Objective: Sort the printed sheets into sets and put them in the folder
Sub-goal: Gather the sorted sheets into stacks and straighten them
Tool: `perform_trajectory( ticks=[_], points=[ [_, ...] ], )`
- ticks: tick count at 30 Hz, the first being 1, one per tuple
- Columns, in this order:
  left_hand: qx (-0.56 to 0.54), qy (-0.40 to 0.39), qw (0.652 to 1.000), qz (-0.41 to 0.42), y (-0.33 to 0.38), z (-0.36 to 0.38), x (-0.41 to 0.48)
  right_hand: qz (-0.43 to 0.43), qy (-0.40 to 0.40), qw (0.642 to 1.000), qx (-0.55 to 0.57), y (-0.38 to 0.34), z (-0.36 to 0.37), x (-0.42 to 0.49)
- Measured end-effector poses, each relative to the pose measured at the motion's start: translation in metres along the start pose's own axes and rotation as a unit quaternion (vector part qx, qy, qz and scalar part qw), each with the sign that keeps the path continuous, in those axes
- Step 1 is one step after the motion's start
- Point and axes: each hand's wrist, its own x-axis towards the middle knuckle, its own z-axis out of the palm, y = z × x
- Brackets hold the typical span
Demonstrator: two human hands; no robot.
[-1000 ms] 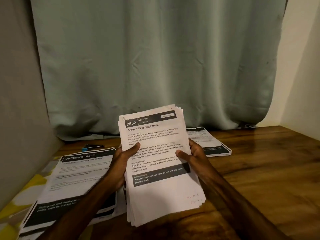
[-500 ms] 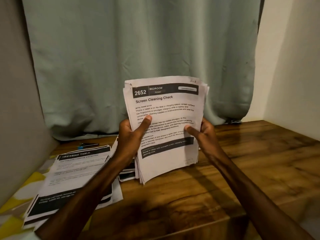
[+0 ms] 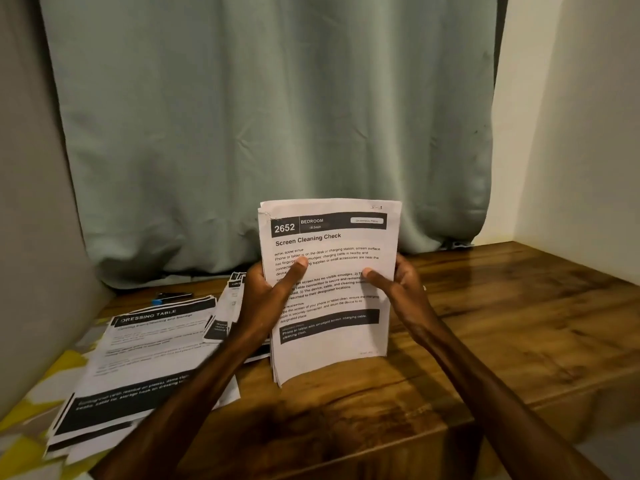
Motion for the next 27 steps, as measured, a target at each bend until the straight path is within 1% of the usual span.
perform_trajectory(
  ticks=[5, 10, 13, 17, 21, 23, 27],
  points=[
    [-0.028, 0.024, 0.999, -0.014, -0.004, 0.001, 0.001, 0.006, -0.009, 1.000, -0.021, 0.006, 0.005, 0.000],
    [-0.034, 0.050, 0.998, 0.002, 0.000, 0.007, 0.006, -0.010, 0.002, 1.000, -0.014, -0.001, 0.006, 0.006],
    [-0.016, 0.044, 0.999, -0.005, -0.007, 0.007, 0.004, -0.005, 0.007, 1.000, -0.022, 0.003, 0.004, 0.007],
    [-0.003, 0.030, 0.998, -0.048, -0.024, 0.001, -0.001, 0.002, 0.010, 1.000, -0.028, 0.017, 0.002, 0.005],
    [0.005, 0.020, 0.998, -0.057, -0.026, -0.002, 0.000, 0.009, 0.006, 1.000, -0.017, 0.019, 0.001, 0.005],
    [0.005, 0.019, 0.999, -0.044, -0.015, -0.003, 0.008, 0.011, 0.004, 1.000, -0.016, 0.018, 0.002, 0.004],
    [0.013, 0.040, 0.998, 0.036, 0.025, -0.002, 0.040, 0.009, -0.002, 1.000, -0.009, 0.014, 0.002, 0.006]
  ],
)
